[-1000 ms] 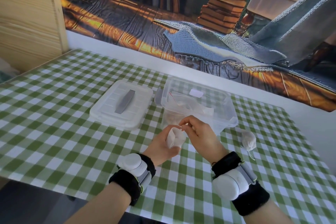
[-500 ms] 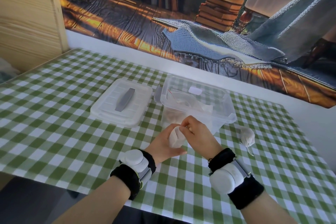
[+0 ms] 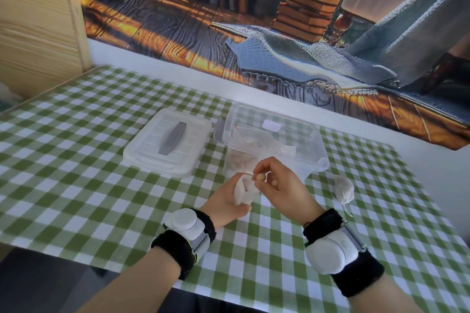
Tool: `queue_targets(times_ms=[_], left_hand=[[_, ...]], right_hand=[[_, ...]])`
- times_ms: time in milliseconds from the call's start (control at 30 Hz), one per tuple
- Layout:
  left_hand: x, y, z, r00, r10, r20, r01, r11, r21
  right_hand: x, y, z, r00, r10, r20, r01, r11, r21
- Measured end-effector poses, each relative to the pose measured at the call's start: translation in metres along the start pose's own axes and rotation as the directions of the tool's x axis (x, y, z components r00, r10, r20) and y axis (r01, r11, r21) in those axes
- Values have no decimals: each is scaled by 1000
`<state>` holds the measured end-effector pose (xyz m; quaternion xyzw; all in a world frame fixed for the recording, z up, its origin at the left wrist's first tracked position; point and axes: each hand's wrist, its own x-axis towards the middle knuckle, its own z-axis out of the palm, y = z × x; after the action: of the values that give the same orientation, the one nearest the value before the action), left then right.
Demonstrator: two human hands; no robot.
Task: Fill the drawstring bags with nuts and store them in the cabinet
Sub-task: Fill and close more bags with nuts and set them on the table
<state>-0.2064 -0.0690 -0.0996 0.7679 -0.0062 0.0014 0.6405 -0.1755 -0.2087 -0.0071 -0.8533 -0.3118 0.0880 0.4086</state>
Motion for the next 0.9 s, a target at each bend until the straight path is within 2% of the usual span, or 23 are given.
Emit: queue_targets(times_ms=[200,367,467,700,900], left_hand=[[0,-2,-1,1000,-11,1,11,1000,14],[1,-3,-1,1000,10,5,-10,999,31],[2,-4,-1,1000,17,1,-17,999,32],[1,-4,-1,1000,8,-7,-8,1000,-18],[1,-4,-2,999,30,11,-30,999,-21]], right_hand=[[0,1,4,1000,-2,0,2,1000,-18],[2,3,1,999,-32,-38,34,998,46],[3,4,3,995,-80,-57,82,996,29],[0,5,9,983,-160,-87,170,979,115],[1,8,12,986,-156,-67,160,985,60]])
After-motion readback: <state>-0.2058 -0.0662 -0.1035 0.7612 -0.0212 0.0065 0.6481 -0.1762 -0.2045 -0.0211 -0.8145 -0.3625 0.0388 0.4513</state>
